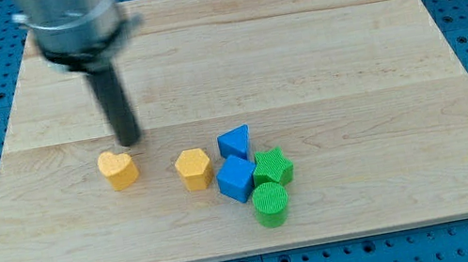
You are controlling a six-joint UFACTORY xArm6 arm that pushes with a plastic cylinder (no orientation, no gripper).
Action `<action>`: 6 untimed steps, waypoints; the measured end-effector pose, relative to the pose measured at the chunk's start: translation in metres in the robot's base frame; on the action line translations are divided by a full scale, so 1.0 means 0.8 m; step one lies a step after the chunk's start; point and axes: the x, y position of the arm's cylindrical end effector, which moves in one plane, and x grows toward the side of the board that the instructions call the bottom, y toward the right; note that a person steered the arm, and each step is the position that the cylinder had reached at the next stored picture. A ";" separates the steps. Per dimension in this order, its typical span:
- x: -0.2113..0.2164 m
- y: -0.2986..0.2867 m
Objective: Push the yellow heart to the left side of green circle
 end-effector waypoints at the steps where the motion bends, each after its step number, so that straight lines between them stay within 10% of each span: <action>1: 0.030 -0.029; 3: 0.081 0.123; 5: 0.084 0.029; 6: 0.133 0.128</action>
